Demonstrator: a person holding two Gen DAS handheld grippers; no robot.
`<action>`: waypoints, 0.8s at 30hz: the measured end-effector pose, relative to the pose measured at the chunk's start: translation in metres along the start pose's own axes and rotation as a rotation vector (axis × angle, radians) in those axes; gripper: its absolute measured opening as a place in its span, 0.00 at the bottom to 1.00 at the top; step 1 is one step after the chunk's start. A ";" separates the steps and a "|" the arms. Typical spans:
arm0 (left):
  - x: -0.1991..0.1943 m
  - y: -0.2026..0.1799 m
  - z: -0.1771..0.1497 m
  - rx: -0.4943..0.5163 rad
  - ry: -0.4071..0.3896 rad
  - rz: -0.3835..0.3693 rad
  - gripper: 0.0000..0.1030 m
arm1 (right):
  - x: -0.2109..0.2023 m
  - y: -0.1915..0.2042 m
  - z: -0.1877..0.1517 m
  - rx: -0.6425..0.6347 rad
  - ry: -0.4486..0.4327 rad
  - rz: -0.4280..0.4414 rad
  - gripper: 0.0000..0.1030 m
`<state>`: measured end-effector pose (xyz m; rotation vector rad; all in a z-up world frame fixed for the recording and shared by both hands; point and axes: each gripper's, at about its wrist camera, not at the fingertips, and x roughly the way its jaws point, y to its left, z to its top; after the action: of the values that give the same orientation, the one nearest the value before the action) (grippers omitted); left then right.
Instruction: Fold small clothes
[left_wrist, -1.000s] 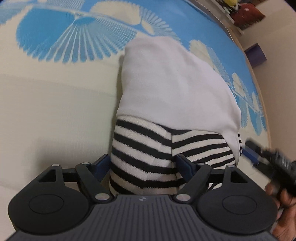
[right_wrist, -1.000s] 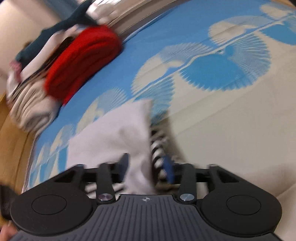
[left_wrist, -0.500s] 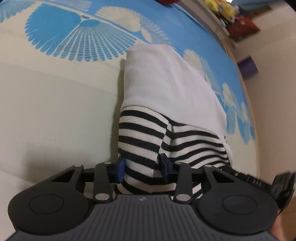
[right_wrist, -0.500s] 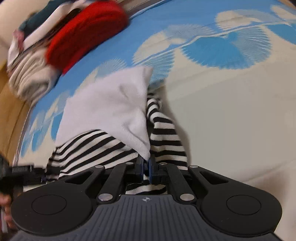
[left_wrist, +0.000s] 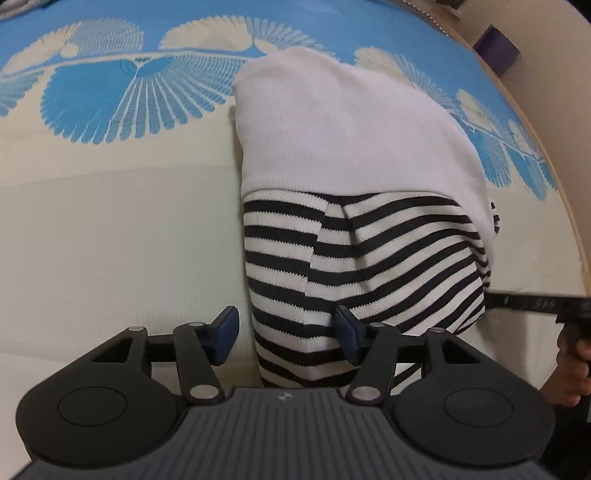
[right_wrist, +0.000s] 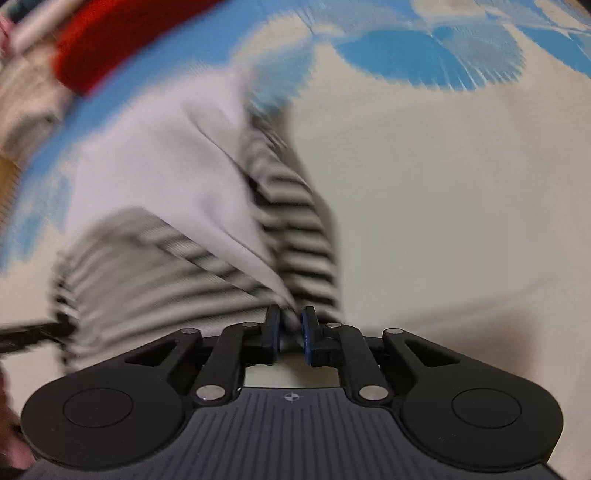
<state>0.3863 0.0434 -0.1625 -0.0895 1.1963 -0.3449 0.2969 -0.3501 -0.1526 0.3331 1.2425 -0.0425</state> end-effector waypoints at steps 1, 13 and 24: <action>-0.005 -0.004 0.000 0.012 -0.016 0.015 0.61 | -0.002 0.001 -0.001 -0.010 -0.004 -0.029 0.13; -0.139 -0.074 -0.076 0.199 -0.518 0.147 0.86 | -0.147 0.030 -0.064 -0.190 -0.517 -0.015 0.71; -0.176 -0.129 -0.170 0.132 -0.498 0.248 0.99 | -0.186 0.046 -0.159 -0.130 -0.618 0.097 0.72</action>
<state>0.1451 -0.0046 -0.0354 0.0849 0.6793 -0.1667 0.0993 -0.2913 -0.0130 0.2405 0.6122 0.0184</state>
